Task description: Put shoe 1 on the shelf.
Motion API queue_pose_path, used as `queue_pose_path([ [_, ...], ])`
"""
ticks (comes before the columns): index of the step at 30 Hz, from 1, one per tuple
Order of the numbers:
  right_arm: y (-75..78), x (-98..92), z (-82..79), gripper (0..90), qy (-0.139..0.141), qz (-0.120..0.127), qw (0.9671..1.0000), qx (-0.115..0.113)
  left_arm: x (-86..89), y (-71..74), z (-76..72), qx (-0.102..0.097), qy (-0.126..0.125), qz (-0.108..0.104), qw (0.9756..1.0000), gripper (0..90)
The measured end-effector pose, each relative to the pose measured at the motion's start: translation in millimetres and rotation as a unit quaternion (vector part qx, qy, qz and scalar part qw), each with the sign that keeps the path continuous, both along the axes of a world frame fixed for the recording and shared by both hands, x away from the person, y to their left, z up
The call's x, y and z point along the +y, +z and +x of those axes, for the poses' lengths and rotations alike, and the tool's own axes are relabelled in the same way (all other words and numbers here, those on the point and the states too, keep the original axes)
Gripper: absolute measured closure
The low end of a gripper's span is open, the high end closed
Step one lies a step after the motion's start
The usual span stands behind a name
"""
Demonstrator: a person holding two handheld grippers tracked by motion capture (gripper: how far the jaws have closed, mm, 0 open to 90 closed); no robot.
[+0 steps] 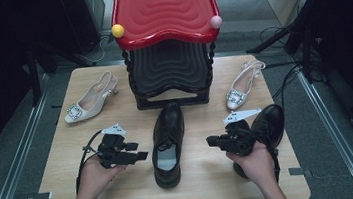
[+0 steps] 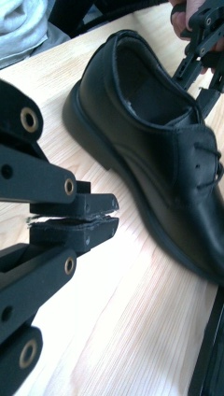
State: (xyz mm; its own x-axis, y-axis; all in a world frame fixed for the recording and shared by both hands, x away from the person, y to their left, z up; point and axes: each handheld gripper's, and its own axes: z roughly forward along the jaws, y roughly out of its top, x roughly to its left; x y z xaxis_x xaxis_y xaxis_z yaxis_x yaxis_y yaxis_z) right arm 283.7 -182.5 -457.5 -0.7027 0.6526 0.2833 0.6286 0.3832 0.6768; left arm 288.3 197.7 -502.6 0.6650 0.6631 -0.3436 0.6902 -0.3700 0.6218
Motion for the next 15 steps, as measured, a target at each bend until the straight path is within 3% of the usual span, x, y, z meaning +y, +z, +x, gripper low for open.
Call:
queue_pose_path([
  [15, 4.7, -66.2, -21.2, 90.0, -0.082, -0.008, 0.9966, -0.001, -7.4, 0.0, 12.5, -0.011, 0.001, -0.005, 0.9999, 39.5],
])
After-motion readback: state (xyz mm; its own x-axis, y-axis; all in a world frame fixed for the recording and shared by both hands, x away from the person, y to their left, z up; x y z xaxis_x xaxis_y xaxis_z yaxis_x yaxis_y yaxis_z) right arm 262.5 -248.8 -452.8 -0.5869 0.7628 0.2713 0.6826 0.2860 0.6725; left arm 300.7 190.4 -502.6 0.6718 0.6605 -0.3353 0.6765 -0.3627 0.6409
